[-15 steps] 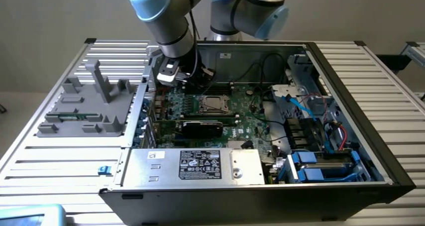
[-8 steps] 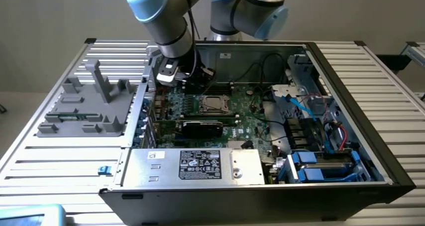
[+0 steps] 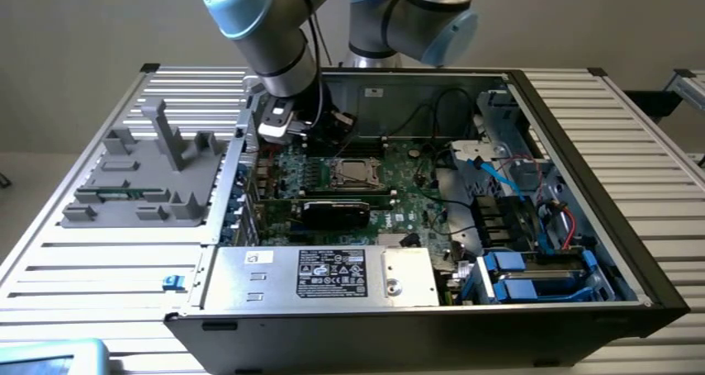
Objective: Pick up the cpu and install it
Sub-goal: 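Install the first cpu locking lever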
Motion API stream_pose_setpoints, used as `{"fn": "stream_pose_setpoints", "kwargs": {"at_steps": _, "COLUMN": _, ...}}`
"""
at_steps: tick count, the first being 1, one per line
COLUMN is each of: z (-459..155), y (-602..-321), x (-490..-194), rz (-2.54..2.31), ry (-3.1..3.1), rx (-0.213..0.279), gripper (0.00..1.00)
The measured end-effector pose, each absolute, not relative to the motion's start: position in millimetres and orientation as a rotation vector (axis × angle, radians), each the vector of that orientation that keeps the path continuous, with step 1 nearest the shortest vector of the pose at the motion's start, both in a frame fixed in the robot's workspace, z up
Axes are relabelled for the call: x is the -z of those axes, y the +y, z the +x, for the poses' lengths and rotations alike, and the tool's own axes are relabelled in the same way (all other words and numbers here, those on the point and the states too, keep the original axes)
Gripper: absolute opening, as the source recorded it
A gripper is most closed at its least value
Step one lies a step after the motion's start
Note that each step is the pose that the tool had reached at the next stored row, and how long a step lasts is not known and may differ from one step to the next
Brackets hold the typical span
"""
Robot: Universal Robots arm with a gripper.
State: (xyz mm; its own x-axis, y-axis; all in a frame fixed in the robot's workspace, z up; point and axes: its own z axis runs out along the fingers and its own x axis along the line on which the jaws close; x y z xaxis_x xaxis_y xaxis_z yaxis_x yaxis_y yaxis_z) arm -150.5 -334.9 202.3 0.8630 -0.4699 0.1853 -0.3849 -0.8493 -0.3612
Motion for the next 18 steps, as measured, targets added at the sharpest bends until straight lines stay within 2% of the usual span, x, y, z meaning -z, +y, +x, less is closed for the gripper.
{"fn": "stream_pose_setpoints", "kwargs": {"at_steps": 6, "z": -153.1, "y": -334.8, "x": -201.2, "rz": -2.718, "ry": 0.638, "rx": 0.403, "gripper": 0.11}}
{"fn": "stream_pose_setpoints", "kwargs": {"at_steps": 18, "z": -153.4, "y": -340.0, "x": -200.2, "rz": -2.700, "ry": 0.627, "rx": 0.392, "gripper": 0.11}}
